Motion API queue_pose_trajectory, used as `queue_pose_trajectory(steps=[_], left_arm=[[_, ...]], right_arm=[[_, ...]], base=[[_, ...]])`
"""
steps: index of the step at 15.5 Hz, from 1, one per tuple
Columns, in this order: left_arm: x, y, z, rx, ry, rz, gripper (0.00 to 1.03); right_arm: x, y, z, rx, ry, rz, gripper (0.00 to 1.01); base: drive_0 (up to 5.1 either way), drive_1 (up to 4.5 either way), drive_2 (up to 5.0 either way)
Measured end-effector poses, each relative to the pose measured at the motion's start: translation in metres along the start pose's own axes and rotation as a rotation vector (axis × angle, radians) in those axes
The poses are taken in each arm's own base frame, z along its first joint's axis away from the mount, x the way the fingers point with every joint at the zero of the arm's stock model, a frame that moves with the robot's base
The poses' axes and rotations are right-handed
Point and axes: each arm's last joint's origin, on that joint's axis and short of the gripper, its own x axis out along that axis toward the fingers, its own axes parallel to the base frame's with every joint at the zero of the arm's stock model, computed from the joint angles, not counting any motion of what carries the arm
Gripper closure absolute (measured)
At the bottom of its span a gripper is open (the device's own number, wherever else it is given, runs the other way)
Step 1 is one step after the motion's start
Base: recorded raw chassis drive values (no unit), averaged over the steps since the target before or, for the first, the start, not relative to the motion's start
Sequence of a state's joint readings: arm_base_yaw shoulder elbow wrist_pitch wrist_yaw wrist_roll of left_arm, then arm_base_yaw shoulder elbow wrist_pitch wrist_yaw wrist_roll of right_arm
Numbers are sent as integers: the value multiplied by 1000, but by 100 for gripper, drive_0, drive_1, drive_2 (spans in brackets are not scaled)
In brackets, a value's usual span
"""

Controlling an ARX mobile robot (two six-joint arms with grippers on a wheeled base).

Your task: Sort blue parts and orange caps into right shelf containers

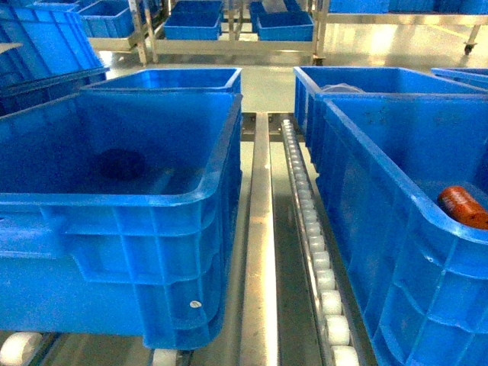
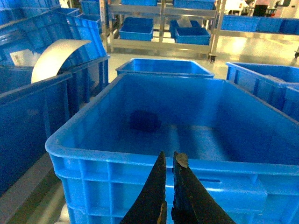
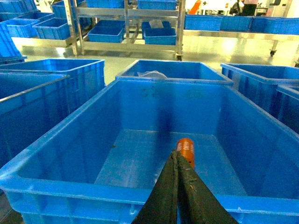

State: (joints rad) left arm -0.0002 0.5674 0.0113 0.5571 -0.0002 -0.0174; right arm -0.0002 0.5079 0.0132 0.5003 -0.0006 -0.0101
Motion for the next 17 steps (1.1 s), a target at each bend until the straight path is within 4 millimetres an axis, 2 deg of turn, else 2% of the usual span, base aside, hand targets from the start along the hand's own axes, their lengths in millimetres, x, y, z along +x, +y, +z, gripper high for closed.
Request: queue_pose_trajectory(steps=[12, 14, 15, 16, 17], left_arm=[[-24, 0, 3, 0, -12, 0, 101], [-26, 0, 2, 0, -7, 3, 101], [-33, 0, -4, 1, 42, -1, 101], [-36, 0, 1, 2, -13, 0, 101], [-36, 0, -1, 3, 7, 0, 101]], right_arm=[[-22, 0, 2, 1, -9, 0, 99], [-32, 0, -4, 2, 30, 1, 99], [-33, 0, 2, 2, -23, 0, 99], [-33, 0, -2, 2, 9, 0, 99], [-33, 0, -1, 2, -2, 0, 99]], base=[[0, 0, 0], [0, 0, 0], [0, 0, 0], [0, 0, 0], [0, 0, 0]])
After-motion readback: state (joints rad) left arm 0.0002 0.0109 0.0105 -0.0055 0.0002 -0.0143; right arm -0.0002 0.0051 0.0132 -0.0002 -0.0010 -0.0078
